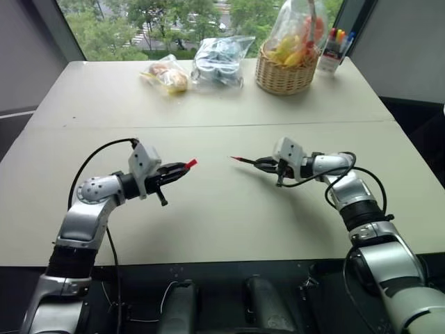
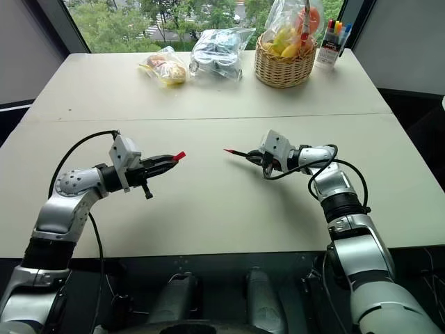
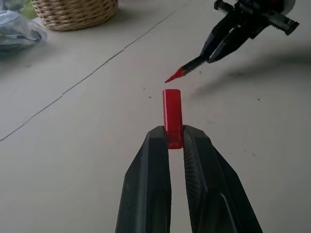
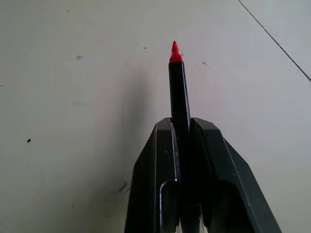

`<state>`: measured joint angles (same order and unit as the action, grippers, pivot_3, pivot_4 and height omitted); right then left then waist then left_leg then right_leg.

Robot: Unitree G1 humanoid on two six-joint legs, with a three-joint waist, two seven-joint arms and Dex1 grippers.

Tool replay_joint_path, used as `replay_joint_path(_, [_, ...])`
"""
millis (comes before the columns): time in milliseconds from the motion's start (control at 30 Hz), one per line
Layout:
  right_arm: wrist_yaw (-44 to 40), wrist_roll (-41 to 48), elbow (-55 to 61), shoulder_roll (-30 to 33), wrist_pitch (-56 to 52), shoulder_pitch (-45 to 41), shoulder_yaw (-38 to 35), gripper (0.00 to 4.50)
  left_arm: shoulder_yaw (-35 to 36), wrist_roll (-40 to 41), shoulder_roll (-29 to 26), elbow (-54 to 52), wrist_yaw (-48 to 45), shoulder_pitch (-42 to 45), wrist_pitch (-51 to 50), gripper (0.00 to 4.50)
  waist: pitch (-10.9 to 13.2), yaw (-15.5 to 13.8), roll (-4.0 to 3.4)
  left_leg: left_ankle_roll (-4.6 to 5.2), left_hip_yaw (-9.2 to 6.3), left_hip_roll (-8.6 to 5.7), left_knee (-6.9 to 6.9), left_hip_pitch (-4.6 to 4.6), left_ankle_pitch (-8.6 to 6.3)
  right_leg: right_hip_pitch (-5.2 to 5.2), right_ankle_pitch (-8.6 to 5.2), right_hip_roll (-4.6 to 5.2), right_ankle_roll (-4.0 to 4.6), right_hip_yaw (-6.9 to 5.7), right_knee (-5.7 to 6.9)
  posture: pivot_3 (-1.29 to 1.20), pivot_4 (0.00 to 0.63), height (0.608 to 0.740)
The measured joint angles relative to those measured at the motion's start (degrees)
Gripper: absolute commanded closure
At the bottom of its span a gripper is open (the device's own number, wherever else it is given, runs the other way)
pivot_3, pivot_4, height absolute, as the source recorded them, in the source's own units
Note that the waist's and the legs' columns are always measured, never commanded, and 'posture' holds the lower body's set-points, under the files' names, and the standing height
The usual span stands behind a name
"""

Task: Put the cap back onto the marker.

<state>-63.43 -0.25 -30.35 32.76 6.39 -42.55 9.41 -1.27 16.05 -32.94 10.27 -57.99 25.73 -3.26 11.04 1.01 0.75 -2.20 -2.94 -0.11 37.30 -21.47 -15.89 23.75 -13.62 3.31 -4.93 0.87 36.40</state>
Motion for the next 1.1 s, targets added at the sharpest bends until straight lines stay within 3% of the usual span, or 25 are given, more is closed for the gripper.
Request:
replay_joint_path(367, [-5.16, 2.94, 21.34, 2.06, -12.29, 2.6, 1.73, 4.47, -0.52, -1.89, 4.04, 16.39, -8.07, 9.24, 14.2, 4.5, -0.01, -0.23, 0.01, 0.0, 0.0, 0.0, 0.05, -0.06, 0.0, 0.0, 0.0, 0.01, -0.01, -0.01, -0.01, 0.0, 0.15, 0.74])
replay_joint_path(733, [-3.96, 3.21, 23.43, 2.07, -13.8, 2.59, 2.14, 4.47, -2.83, -3.0, 3.68, 17.1, -14.82, 9.87, 17.67, 4.5, -0.01, -0.07, 0.02, 0.01, -0.02, 0.0, 0.03, -0.05, 0.0, 0.01, 0.0, -0.01, -0.01, -0.02, 0.0, 0.0, 0.15, 0.74])
replay_joint_path(1100, [-4.27, 3.32, 23.54, 2.08, -14.37, 2.58, 3.22, 4.47, -3.07, -3.54, 3.57, 17.1, -15.49, 9.84, 18.03, 4.5, -0.01, -0.13, 0.02, 0.01, -0.02, 0.0, 0.04, -0.05, 0.0, 0.01, 0.0, -0.01, -0.01, -0.02, -0.01, 0.0, 0.15, 0.74])
